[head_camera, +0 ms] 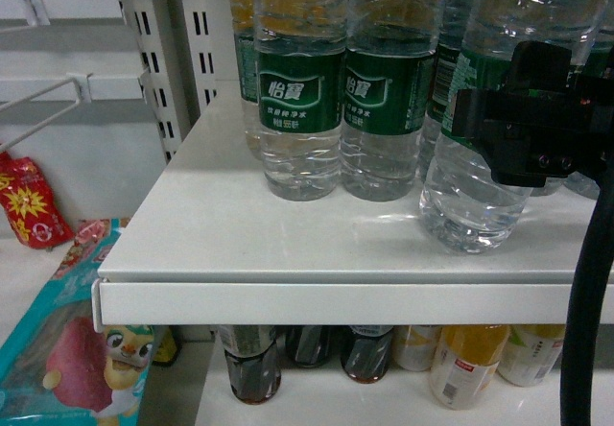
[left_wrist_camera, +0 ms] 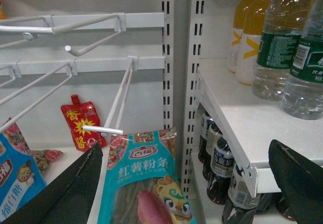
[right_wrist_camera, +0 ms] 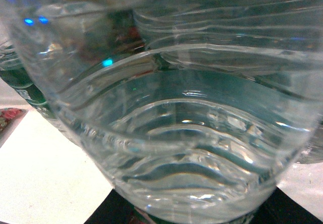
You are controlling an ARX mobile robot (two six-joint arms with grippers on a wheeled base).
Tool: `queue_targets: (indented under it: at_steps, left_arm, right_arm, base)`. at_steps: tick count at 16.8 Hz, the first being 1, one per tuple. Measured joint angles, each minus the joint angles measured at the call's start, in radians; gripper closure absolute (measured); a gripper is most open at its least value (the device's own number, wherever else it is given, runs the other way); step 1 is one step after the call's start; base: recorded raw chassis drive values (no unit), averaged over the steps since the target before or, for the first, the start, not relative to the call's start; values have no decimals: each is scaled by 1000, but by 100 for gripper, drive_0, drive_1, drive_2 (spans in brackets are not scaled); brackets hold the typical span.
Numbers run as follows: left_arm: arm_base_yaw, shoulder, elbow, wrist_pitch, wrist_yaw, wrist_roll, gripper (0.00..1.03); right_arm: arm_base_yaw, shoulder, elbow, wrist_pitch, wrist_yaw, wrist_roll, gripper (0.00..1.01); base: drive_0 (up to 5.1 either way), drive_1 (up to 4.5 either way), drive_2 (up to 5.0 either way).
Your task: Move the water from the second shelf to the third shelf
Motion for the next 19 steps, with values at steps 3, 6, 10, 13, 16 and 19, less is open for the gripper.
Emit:
queue_targets:
  at_steps: [3,6,10,13,16,19]
  left_arm:
    - [0,0,0,0,0,0,5]
    - [0,0,0,0,0,0,5]
    - [0,0,0,0,0,0,5]
    - [0,0,0,0,0,0,5]
    - [0,0,0,0,0,0,5]
    - [0,0,0,0,0,0,5]
  right_arm:
    - [6,17,12,0,5,0,62]
    - [4,16,39,16,7,-5,16]
    - [4,16,42,12,6,-4,3]
    - [4,16,42,11,5,-4,3]
    - [4,16,42,10,3,-4,3]
    - [4,16,42,4,-4,-4,3]
  base:
    - [0,0,0]
    - [0,0,0]
    - [0,0,0]
    - [0,0,0]
    - [0,0,0]
    - [0,0,0]
